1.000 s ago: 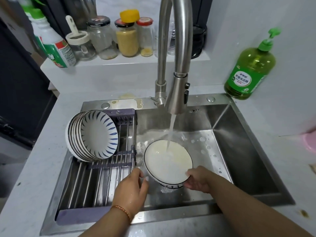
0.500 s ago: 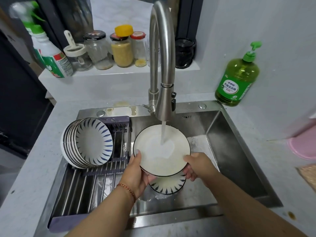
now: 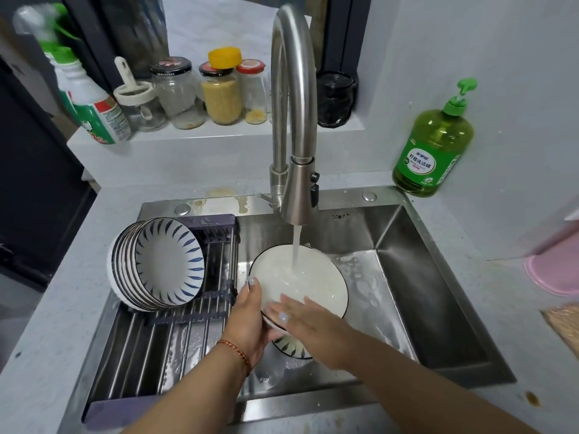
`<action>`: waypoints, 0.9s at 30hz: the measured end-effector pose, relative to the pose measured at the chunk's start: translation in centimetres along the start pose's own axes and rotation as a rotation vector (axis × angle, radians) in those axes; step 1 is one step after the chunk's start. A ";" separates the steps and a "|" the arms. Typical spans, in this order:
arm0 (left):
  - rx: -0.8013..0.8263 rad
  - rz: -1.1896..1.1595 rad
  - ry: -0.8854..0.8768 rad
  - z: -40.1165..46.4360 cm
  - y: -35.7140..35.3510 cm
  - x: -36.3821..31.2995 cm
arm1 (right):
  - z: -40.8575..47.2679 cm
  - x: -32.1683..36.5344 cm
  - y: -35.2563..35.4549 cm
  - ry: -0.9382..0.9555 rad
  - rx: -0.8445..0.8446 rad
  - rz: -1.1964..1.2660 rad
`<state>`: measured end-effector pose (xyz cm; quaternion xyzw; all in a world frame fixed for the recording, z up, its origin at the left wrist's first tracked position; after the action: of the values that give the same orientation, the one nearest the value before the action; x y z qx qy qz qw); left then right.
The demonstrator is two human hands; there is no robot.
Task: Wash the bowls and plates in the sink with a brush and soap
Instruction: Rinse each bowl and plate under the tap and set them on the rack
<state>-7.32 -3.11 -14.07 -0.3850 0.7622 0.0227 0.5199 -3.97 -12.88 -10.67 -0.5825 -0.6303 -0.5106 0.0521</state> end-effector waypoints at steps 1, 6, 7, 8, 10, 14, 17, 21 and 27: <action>-0.003 0.012 0.009 0.0 0.0 0.1 | 0.9 0.3 -0.2 0.005 0.045 0.023; 0.028 0.078 -0.023 -0.1 -0.6 -0.1 | 4.2 0.9 1.2 0.078 0.015 -0.252; 0.042 0.068 -0.023 -0.2 -0.8 -0.2 | 4.8 0.5 1.6 0.093 -0.038 -0.316; 0.056 0.059 -0.024 -0.2 -0.8 -0.4 | 5.2 0.1 2.1 0.095 -0.076 -0.349; 0.069 0.053 -0.031 -0.2 -0.8 -0.5 | 5.7 -1.4 3.1 0.050 -0.118 -0.366; 0.030 0.087 -0.065 -0.2 -0.5 -1.2 | 5.1 -4.0 5.4 -0.053 -0.245 -0.693; -0.035 0.113 -0.104 0.5 0.5 -1.9 | 3.0 -5.3 5.9 -0.157 -0.247 -0.784; -0.051 0.156 -0.119 1.3 0.7 -2.2 | -0.4 -4.5 4.1 -0.062 -0.231 -0.612; -0.055 0.128 -0.069 1.7 -0.1 -1.2 | -1.8 0.4 1.0 0.114 -0.101 -0.132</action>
<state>-5.77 -1.81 -13.82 -0.3485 0.7661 0.0901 0.5324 -4.25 -14.06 -8.97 -0.5116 -0.6370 -0.5761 0.0245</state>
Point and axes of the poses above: each hand's wrist, its own z-axis towards the middle knuckle, its own y-axis out of the back of the hand, x = y × z, the point moved 7 cm from there along z, towards the middle knuckle, and after that the axes turned 11 degrees about -y, right-handed, at the moved point
